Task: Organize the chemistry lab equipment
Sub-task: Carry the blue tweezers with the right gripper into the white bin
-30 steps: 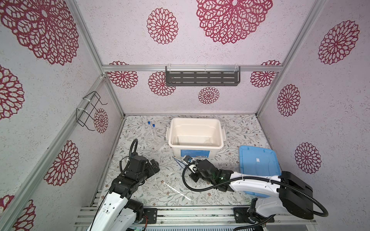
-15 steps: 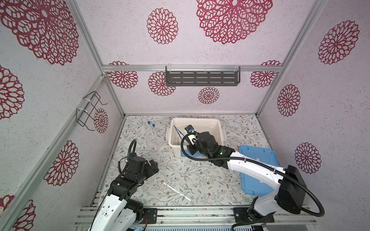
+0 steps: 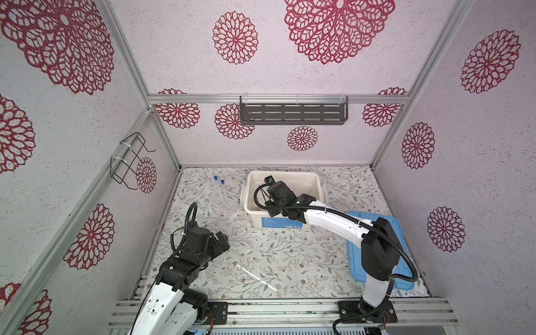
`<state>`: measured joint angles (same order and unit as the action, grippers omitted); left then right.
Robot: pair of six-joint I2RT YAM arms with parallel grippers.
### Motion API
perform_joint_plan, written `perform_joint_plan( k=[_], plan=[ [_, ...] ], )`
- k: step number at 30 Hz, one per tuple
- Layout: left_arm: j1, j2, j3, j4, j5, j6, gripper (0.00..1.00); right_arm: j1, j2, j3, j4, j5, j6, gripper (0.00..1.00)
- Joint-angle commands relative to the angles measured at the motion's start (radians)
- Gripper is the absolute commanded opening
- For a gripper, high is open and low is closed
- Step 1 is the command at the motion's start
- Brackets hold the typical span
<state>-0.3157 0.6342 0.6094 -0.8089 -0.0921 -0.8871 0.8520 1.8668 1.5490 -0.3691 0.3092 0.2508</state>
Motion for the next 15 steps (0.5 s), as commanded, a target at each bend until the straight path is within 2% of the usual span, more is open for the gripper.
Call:
perform_joint_plan(
  k=[1,15],
  plan=[
    [0.013,-0.009,0.030,-0.018,-0.019,0.012,0.97,-0.019,0.034,0.064,-0.100,0.103,0.132,0.00],
    [0.014,-0.012,0.032,-0.012,-0.010,0.019,0.97,-0.099,0.160,0.157,-0.137,-0.017,0.217,0.00]
  ],
)
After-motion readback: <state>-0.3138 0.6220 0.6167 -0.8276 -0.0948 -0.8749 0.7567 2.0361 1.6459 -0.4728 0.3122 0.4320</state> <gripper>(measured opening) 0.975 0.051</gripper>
